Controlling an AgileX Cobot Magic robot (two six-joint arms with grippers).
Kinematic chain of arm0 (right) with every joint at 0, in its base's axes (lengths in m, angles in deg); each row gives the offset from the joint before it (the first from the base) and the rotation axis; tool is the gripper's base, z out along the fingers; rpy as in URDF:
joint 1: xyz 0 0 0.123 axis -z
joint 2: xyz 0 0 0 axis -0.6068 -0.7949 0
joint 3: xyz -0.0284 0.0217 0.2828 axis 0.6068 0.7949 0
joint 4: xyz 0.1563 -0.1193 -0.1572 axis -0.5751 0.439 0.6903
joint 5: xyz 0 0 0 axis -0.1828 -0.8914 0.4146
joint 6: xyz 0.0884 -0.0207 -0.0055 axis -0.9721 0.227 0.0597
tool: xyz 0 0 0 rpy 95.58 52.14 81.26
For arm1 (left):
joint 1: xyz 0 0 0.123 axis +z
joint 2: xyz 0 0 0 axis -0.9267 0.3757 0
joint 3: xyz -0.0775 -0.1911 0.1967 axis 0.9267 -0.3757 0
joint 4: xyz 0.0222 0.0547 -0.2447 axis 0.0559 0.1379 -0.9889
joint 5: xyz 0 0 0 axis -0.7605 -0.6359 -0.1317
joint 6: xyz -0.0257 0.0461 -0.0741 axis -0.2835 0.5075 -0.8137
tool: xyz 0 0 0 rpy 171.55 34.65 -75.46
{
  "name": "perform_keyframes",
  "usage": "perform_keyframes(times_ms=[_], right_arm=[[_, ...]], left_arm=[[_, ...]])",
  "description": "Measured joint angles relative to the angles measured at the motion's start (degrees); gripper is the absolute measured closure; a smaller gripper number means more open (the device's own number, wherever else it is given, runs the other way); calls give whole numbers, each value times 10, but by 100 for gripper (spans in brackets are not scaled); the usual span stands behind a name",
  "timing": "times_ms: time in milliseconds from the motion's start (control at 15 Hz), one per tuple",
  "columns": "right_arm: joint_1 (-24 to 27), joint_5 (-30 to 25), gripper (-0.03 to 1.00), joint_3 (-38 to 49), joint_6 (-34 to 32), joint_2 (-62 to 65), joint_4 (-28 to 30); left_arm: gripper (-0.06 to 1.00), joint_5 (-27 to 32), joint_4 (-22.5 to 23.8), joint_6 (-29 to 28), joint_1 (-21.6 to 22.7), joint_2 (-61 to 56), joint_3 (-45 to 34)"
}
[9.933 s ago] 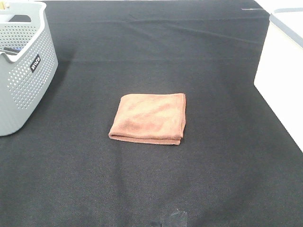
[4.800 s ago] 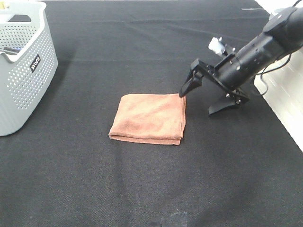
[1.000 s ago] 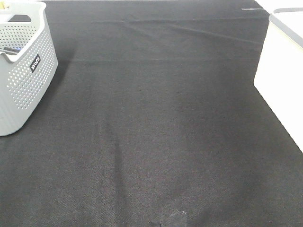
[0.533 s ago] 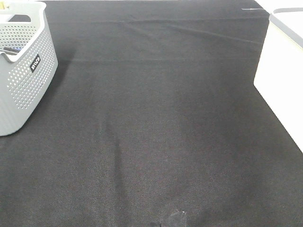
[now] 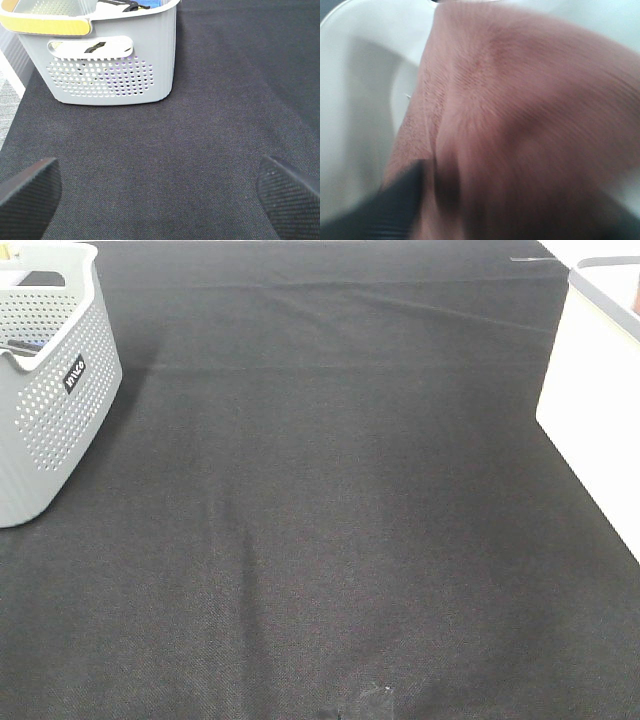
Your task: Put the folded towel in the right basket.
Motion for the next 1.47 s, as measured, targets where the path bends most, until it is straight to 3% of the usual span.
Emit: perform_keyframes(times_ms=[67, 133, 533, 800, 1133, 1467], right_arm=[[0, -6, 8, 0, -9, 0, 2], [0, -13, 3, 0, -13, 0, 2], [-13, -45, 0, 0, -13, 29, 18], [-97, -83, 0, 13, -50, 156, 37], [-124, -76, 0, 246, -128, 367, 84], [-125, -77, 0, 448, -142, 672, 44]], left_arm=[[-5, 0, 0, 0, 0, 0, 0], [-5, 0, 0, 0, 0, 0, 0], [-5, 0, -1, 0, 0, 0, 0], [-5, 0, -2, 0, 0, 0, 0], [-5, 0, -2, 0, 0, 0, 0], [-5, 0, -2, 0, 0, 0, 0]])
